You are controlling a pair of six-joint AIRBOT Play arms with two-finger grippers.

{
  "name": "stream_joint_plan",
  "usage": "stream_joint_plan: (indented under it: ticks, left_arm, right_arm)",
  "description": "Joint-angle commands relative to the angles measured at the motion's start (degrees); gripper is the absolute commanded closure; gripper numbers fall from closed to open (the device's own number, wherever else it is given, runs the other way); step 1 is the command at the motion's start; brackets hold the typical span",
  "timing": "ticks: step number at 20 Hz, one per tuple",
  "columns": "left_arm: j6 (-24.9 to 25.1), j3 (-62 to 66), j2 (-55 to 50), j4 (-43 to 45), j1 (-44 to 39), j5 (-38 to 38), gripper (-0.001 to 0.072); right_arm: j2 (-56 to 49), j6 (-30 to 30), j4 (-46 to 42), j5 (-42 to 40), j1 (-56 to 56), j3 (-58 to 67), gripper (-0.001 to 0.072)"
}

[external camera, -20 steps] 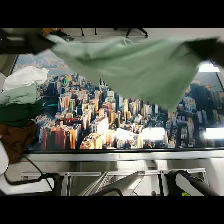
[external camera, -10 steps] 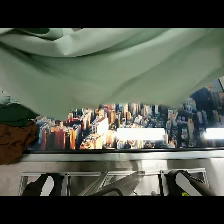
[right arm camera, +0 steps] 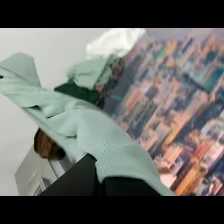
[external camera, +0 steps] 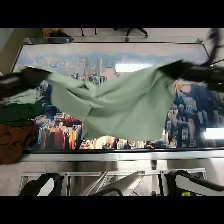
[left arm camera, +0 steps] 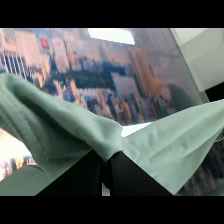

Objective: Fold the shirts.

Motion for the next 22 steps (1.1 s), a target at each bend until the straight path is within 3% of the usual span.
stream_joint_plan:
  ticks: [1, 2, 3, 5, 6, 7, 8, 11, 13, 17, 22]
  left_arm:
    - [5.03, -7.04, -18.21, -0.44, -9.66, 16.55, 0.0688]
    - [4.98, -3.63, -24.17, -0.83, -9.99, 16.35, 0.0687]
    - [4.98, 1.55, -29.46, -0.87, -9.40, 13.14, 0.0671]
    - [4.48, 13.40, -36.44, -0.81, -6.80, 3.28, 0.0008]
    - [3.21, 19.85, -38.66, -0.72, -4.90, -2.23, 0.0026]
    - [1.77, 25.73, -40.02, -0.57, -2.78, -7.69, 0.0026]
    - [0.15, 30.16, -40.57, -0.28, -0.76, -12.22, 0.0027]
    - [-2.80, 35.45, -38.93, 1.95, 5.14, -23.98, 0.0027]
    - [-3.63, 32.09, -36.11, 7.41, 7.45, -29.16, 0.0027]
    - [-1.81, 9.55, -26.53, 14.82, 8.68, -26.88, 0.0027]
    - [2.80, -15.45, -19.61, 14.60, 6.45, -17.57, 0.0027]
  right_arm:
    - [-13.53, -6.80, -2.56, -8.70, 4.94, -7.67, 0.0673]
    - [-17.42, -7.85, -1.57, -10.23, 4.55, -6.80, 0.0503]
    - [-20.65, -8.02, -0.46, -9.75, 3.67, -4.74, 0.0413]
    - [-23.26, -7.96, -0.72, -6.03, 0.72, 0.55, 0.0412]
    - [-22.77, -7.48, -0.74, -4.00, -1.18, 2.43, 0.0367]
    - [-21.77, -6.67, -0.81, -1.77, -3.43, 3.93, 0.0260]
    - [-20.11, -5.51, -1.49, 0.39, -6.10, 4.63, 0.0236]
    - [-14.49, 1.16, -15.26, 4.07, -13.14, 3.93, 0.0237]
    - [-10.64, 4.81, -24.50, 5.57, -16.11, -0.39, 0.0238]
    - [-1.95, 5.64, -30.18, 4.96, -20.52, -16.72, 0.0249]
    - [1.25, 5.77, -28.83, -3.50, -19.74, -33.64, 0.0249]
